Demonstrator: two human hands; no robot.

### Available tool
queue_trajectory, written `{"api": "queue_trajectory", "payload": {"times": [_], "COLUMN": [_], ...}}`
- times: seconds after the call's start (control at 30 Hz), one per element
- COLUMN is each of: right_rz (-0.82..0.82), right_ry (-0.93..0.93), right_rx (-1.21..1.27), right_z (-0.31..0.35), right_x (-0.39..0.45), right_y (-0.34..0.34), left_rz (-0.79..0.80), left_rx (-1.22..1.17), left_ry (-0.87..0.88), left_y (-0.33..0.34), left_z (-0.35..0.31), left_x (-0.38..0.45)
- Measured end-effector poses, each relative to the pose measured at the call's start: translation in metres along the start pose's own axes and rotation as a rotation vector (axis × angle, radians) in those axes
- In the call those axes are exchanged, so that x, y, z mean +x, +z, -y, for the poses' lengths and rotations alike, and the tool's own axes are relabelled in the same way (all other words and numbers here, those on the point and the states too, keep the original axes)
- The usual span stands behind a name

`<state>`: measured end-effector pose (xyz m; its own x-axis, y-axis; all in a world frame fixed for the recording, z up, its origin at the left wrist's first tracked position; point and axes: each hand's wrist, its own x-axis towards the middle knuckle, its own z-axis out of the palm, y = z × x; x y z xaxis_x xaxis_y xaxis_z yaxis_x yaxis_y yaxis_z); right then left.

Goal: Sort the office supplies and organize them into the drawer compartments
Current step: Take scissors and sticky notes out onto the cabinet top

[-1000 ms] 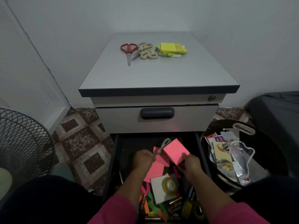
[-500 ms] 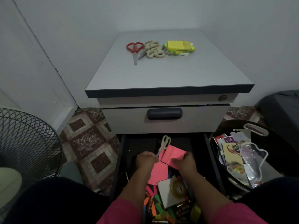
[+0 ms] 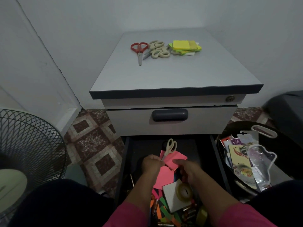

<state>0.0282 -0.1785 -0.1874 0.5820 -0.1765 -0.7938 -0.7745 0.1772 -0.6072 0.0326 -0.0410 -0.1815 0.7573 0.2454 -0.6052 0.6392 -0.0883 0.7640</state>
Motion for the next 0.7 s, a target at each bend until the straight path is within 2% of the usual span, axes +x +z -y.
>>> {"api": "queue_trajectory", "payload": {"times": [0.1, 0.2, 0.3, 0.4, 0.53, 0.7], "right_rz": [0.004, 0.013, -0.055, -0.116, -0.138, -0.122], "right_ry": [-0.009, -0.109, -0.240, -0.287, -0.296, -0.251], "right_rx": [0.006, -0.022, -0.168, -0.262, -0.250, -0.138], "right_z": [0.000, 0.002, -0.001, -0.003, -0.005, -0.006], "right_x": [-0.003, -0.008, -0.007, -0.005, -0.002, 0.002], "right_y": [0.002, 0.008, 0.016, 0.017, 0.012, 0.010], "left_rz": [0.004, 0.012, 0.010, -0.043, -0.185, -0.144], "left_rx": [0.021, 0.020, 0.008, 0.037, 0.153, 0.238], "left_ry": [0.000, 0.012, 0.043, 0.077, 0.202, 0.207], "left_y": [-0.001, -0.001, 0.000, 0.001, 0.001, 0.004], "left_z": [0.000, 0.001, 0.003, 0.003, 0.001, 0.004], "left_x": [0.000, 0.000, 0.000, 0.002, 0.002, 0.006]}}
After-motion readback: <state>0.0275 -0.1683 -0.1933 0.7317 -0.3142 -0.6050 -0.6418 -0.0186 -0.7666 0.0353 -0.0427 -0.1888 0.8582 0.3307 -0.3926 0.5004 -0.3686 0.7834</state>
